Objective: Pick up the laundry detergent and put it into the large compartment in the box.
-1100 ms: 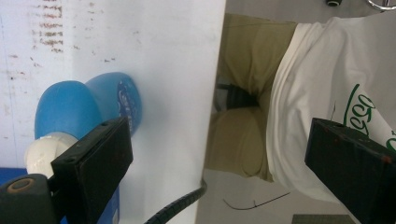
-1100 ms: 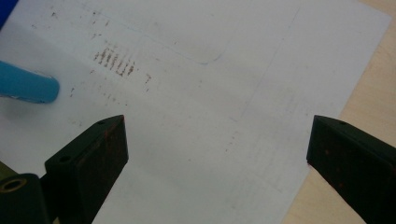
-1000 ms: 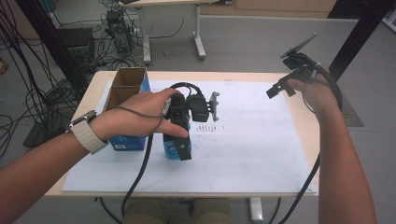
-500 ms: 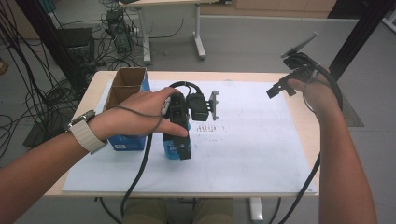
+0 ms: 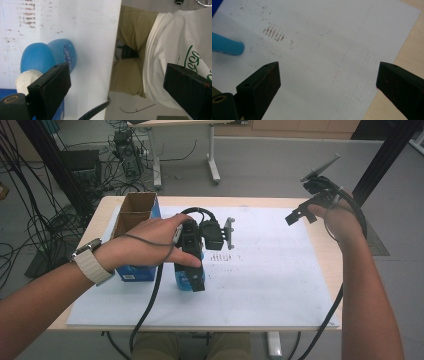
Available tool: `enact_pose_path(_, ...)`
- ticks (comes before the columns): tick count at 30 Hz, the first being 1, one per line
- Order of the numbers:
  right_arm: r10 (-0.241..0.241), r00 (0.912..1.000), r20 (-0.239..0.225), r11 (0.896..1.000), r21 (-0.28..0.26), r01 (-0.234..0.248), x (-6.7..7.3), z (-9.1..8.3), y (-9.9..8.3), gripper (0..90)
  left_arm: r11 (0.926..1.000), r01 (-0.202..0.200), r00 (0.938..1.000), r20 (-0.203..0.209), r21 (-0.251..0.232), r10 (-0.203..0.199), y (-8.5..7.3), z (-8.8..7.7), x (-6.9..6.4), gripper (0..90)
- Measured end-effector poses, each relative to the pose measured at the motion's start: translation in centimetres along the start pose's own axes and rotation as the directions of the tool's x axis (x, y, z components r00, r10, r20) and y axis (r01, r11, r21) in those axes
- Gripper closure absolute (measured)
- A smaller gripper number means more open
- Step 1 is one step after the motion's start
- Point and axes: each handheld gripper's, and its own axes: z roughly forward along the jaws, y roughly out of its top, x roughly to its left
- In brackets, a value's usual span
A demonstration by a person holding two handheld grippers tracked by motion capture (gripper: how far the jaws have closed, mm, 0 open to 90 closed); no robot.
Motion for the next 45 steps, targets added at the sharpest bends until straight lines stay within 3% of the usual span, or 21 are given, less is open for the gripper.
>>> enact_pose_path(30, 0.004, 1.0000, 0.000, 1.000, 0.003, -0.004, -0.1, -0.2, -0.3, 5.7, 0.9998, -0.015, 0.9997, -0.018, -0.014, 0.014, -0.4, -1.3, -0.1, 7.5)
enact_pose_path(45, 0.013, 0.9999, 0.000, 1.000, 0.010, -0.013, -0.4, 0.0, -0.6, 5.7, 0.9988, 0.009, 0.9995, -0.029, -0.049, -0.011, -1.4, -2.6, 1.6, 7.3)
